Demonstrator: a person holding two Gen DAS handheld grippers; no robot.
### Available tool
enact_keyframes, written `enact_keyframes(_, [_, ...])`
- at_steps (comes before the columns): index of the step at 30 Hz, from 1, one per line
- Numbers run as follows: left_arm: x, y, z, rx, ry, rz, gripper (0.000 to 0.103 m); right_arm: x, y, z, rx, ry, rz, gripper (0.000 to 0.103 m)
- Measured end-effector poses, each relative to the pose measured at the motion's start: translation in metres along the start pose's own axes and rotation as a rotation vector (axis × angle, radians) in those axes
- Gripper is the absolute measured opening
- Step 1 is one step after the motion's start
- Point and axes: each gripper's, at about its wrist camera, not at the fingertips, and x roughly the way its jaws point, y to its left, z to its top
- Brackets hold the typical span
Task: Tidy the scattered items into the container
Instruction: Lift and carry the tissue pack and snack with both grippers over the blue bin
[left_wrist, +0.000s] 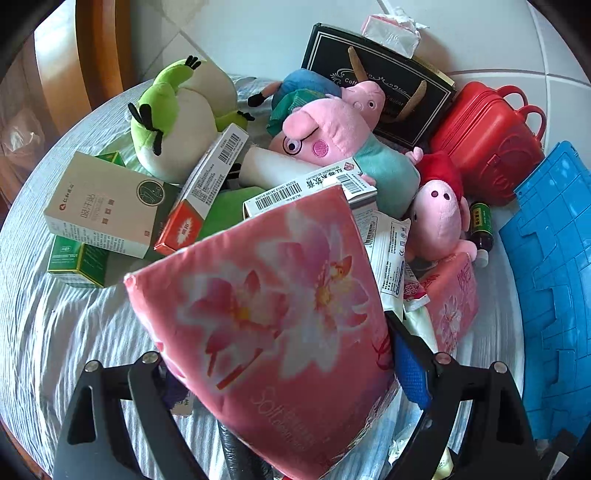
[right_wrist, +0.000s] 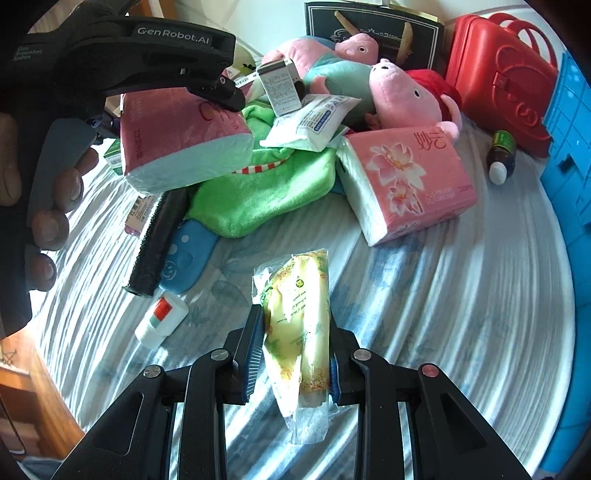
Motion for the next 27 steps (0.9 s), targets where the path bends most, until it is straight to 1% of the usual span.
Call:
enact_keyframes(1, [-0.004,-0.001,0.000,0.004,-0.004,0.003,0.089,-0.008,0.003,-0.006,0.000,-0.006,-0.001,0.028])
enact_keyframes(2, [-0.008,-0.001,0.001,0.007,-0.007,0.005,0.089,-0.015,0.001,-0.006,-0.001,-0.011,-0.002,0.028])
enact_keyframes(3, [-0.013,-0.001,0.001,0.009,-0.011,0.006,0.089,-0.018,-0.003,0.009,-0.002,-0.015,-0.003,0.028])
enact_keyframes(4, [-0.018,-0.002,0.001,0.011,-0.015,0.008,0.089,-0.023,0.001,0.015,-0.003,-0.020,-0.004,0.028])
enact_keyframes(12, [-0.065,-0.009,-0.001,0.040,-0.059,0.013,0.089,-0.068,0.009,0.029,0.002,-0.072,-0.007,0.028])
enact_keyframes(18, [-0.105,-0.013,-0.002,0.065,-0.096,0.020,0.089,-0.108,0.008,0.040,-0.001,-0.116,-0.008,0.028])
enact_keyframes(27, [-0.159,-0.023,-0.003,0.101,-0.161,0.053,0.089,-0.171,0.002,0.053,-0.011,-0.204,-0.004,0.028])
